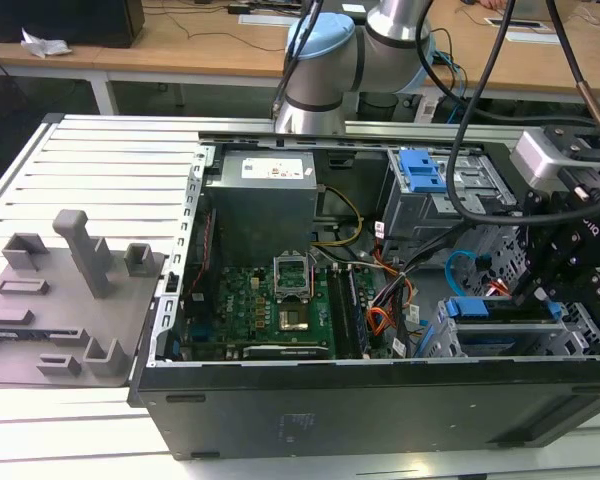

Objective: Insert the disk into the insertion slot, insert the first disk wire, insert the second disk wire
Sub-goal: 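Insert the first disk wire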

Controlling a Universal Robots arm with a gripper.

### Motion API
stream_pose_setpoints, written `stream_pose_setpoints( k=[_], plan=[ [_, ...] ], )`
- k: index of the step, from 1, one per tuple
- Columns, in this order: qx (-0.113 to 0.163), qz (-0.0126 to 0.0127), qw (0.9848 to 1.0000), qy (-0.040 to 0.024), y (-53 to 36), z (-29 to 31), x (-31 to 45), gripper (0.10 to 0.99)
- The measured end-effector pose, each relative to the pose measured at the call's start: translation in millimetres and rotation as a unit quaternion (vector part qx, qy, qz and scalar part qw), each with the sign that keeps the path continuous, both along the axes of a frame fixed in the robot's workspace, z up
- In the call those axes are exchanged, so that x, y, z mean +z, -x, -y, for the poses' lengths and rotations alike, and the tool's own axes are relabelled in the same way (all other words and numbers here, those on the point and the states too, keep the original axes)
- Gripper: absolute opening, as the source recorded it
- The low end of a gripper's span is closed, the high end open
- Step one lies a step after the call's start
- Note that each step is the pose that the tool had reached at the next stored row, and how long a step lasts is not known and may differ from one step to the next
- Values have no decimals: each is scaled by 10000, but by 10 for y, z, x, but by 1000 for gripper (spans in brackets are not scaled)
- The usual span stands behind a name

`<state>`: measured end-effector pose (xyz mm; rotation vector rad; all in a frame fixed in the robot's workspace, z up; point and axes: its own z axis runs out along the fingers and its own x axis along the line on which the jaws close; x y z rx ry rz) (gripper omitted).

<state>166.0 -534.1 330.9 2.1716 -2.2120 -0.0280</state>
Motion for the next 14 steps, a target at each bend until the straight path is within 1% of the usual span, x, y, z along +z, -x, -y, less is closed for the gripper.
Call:
stream_pose_setpoints(
  k=[1,2,4,5,6,7,9,10,11,14],
  plan=[
    [0,-1,10000,2,0,0,0,200],
    [0,-1,10000,3,0,0,1,263],
    [0,-1,10000,5,0,1,4,263],
    [0,0,10000,3,0,0,21,263],
    [0,-1,10000,3,0,1,51,263],
    [0,-1,10000,5,0,1,131,263],
    [0,-1,10000,5,0,1,210,263],
    [0,-1,10000,6,1,1,312,263],
    [0,-1,10000,5,1,1,341,263],
    [0,-1,10000,-1,0,1,342,263]
  ],
)
